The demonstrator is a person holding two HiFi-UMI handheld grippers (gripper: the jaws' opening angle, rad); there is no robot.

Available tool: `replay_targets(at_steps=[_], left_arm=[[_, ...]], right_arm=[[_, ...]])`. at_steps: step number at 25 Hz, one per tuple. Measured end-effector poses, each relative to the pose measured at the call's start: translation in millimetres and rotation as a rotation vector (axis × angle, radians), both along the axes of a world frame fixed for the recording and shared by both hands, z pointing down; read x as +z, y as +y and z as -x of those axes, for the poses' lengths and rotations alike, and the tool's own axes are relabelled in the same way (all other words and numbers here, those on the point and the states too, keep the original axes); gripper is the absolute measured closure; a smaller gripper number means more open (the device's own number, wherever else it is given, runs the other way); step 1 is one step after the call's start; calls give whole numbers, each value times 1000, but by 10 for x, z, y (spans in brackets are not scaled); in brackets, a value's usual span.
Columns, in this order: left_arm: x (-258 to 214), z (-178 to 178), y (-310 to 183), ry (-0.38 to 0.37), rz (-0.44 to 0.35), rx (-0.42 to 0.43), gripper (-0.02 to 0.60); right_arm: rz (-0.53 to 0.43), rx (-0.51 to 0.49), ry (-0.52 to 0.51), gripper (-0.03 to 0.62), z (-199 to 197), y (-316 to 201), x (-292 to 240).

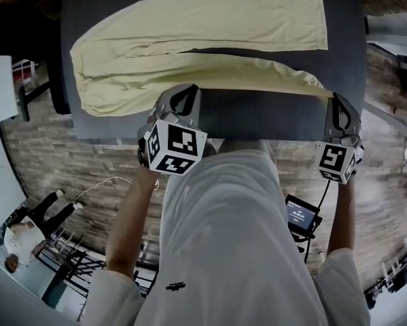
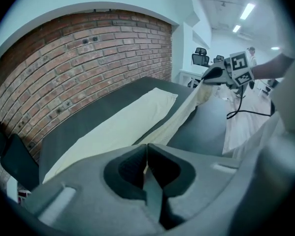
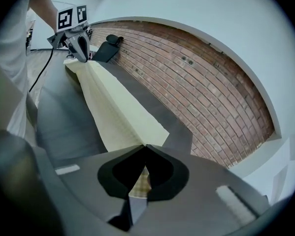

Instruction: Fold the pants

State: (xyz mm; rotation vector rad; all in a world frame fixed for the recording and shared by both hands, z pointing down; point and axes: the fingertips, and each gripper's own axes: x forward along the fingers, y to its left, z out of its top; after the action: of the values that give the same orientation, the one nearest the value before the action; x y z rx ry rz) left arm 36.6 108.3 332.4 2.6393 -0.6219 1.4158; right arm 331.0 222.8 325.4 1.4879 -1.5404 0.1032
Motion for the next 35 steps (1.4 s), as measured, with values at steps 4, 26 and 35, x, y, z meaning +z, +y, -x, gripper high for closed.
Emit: replay_targets(at_steps=[4,26,35], left_arm=[[-85,-93,-196,5,-23,-12,569],[55,-604,-1435,-54,-48,-69,569],[204,-677,-1951,-89,-66,-107,568]], right_arm=[[-21,-35,25,585,-111,-214,-82],[27,-172,54,585,-637,-1557,67],[65,-239,44,585,-708,-2030,285]])
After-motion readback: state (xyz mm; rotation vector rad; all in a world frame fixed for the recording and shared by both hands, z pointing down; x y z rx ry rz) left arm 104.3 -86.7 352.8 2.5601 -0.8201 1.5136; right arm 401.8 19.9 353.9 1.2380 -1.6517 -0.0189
